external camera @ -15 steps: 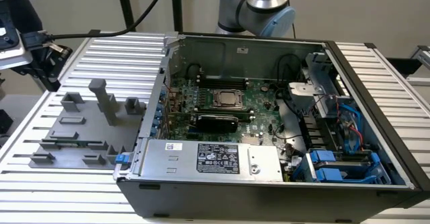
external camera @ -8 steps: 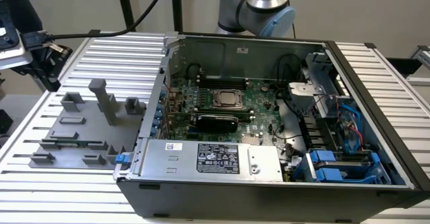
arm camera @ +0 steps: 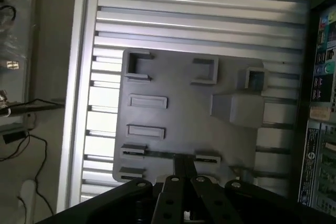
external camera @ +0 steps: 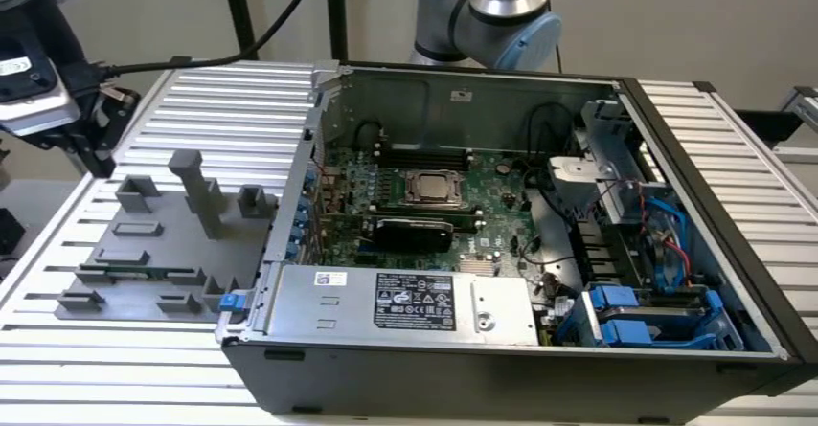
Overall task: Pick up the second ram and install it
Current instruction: 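Pick up the second ram and move it above second insertion slot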
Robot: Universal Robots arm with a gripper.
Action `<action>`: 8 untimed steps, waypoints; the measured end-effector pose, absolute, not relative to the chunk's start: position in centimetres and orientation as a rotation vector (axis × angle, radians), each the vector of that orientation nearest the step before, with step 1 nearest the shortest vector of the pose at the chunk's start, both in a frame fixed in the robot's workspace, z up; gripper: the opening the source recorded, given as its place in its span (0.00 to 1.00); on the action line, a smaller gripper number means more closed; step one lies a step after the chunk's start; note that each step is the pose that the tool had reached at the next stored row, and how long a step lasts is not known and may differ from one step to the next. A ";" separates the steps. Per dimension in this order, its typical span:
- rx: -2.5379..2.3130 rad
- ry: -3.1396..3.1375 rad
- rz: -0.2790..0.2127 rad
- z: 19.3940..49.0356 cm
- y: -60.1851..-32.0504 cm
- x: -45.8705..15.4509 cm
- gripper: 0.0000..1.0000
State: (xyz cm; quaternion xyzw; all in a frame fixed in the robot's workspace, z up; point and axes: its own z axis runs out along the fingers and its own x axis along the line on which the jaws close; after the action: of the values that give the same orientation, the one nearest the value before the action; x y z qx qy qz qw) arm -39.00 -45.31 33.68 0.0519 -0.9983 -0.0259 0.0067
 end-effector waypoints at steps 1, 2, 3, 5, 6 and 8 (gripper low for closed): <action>0.191 -3.121 -0.081 33.6 -45.3 -39.0 0.00; 0.219 -3.119 -0.081 33.5 -45.3 -39.0 0.00; 0.246 -3.116 -0.080 33.5 -45.3 -39.0 0.00; 0.305 -3.110 -0.080 33.3 -45.3 -39.0 0.00; 0.331 -3.107 -0.080 33.3 -45.3 -39.0 0.00; 0.388 -3.099 -0.079 33.1 -45.3 -39.0 0.00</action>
State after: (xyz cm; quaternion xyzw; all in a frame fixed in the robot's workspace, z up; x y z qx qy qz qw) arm -39.00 -45.31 33.12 0.1243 -0.9919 -0.0254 0.0086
